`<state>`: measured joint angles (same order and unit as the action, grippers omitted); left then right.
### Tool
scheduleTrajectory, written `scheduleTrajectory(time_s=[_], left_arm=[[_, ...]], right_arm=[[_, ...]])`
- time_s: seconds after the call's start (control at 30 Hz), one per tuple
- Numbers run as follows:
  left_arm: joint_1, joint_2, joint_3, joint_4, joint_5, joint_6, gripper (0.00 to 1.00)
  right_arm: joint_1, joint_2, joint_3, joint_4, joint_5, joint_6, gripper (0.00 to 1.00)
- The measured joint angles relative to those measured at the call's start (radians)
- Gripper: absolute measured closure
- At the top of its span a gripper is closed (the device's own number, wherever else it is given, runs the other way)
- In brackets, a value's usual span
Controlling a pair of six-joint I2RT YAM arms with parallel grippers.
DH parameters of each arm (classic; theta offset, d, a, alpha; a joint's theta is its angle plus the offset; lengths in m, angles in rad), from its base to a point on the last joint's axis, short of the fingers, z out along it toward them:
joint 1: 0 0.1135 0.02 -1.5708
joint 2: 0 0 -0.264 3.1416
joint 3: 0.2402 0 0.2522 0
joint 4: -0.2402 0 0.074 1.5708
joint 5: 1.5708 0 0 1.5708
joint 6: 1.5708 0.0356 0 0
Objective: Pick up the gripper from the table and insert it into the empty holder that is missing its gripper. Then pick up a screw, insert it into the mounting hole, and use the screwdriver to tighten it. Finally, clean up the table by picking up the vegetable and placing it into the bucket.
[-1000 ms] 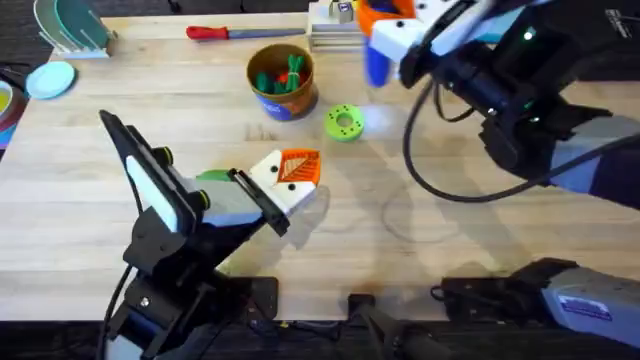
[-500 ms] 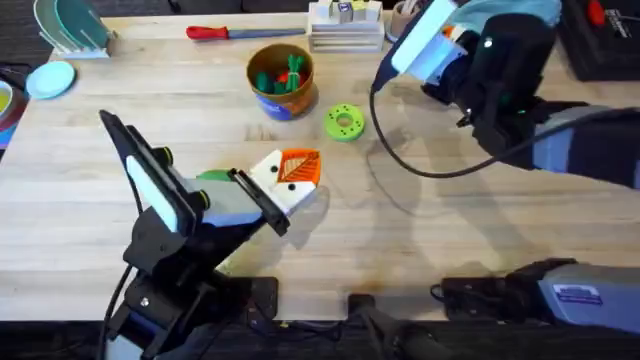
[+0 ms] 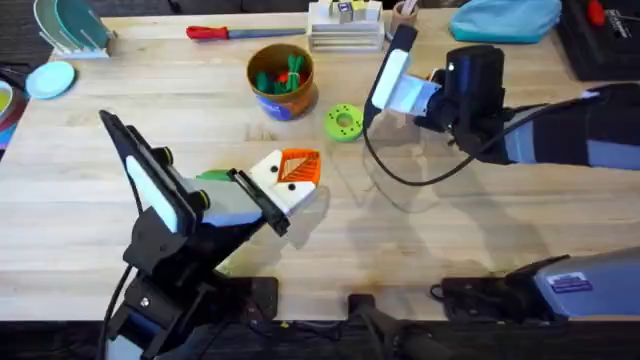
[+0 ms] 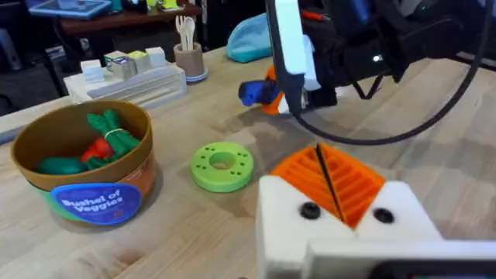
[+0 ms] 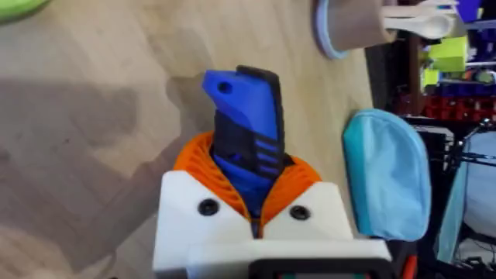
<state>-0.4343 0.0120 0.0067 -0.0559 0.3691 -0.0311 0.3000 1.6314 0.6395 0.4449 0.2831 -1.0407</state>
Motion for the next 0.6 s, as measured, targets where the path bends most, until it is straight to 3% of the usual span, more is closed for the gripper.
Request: scheduleTrajectory(time_s=[0.13,0.23,0.37,0.4,0.6], left_arm=[[0.000,0.000,0.000,0.000,0.000,0.000,0.985],[0.000,0.000,0.000,0.000,0.000,0.000,0.985],[0.000,0.000,0.000,0.000,0.000,0.000,0.985],[0.000,0.000,0.000,0.000,0.000,0.000,0.985],[0.000,0.000,0.000,0.000,0.000,0.000,0.985]], right_arm=[[0.000,0.001,0.000,-0.054,-0.020,-0.016,0.955],[0.000,0.000,0.000,-0.076,-0.045,-0.011,0.666],[-0.004,-0.007,0.016,-0.054,-0.052,-0.003,0.096],[-0.006,-0.013,0.022,-0.053,-0.056,0.006,0.033],[-0.004,-0.015,0.024,-0.064,-0.073,0.140,0.010]])
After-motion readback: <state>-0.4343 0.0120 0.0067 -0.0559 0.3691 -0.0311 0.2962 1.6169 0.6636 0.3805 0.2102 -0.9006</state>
